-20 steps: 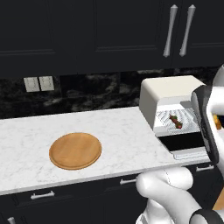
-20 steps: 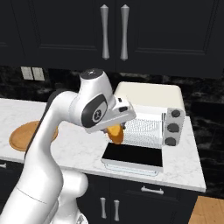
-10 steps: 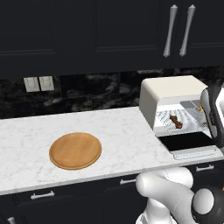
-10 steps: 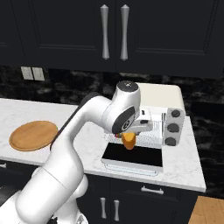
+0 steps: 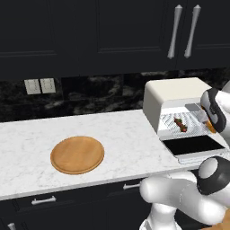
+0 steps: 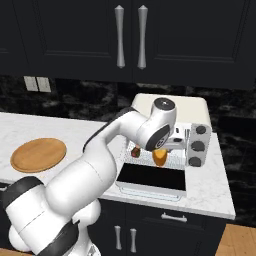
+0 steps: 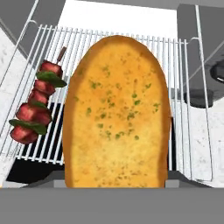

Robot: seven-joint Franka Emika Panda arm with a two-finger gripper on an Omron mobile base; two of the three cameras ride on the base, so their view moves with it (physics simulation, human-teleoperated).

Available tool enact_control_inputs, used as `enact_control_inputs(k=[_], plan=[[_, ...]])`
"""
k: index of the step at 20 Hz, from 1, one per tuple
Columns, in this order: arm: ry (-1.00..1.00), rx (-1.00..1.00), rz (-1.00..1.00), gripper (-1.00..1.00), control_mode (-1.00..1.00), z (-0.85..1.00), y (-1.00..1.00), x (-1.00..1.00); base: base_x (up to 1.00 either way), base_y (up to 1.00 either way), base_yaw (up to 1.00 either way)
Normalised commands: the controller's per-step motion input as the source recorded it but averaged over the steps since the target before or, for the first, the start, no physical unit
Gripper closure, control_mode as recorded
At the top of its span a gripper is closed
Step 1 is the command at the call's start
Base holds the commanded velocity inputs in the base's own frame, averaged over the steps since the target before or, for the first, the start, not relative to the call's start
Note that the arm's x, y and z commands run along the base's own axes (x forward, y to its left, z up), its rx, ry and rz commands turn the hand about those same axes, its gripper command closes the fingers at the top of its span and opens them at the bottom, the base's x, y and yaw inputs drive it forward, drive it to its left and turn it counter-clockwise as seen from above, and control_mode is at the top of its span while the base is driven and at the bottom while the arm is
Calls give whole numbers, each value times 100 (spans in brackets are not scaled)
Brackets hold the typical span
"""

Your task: Pick up the kebab skewer and baguette bread, and place them inside the toaster oven. Close the toaster oven door and start by setting the timer.

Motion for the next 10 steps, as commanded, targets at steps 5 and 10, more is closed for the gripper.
enact_control_inputs(k=[5,10], plan=[[0,7,-1,100,-100,-20,-34,45,0,0,0],[0,7,-2,100,-100,-23,-4,46,0,0,0]])
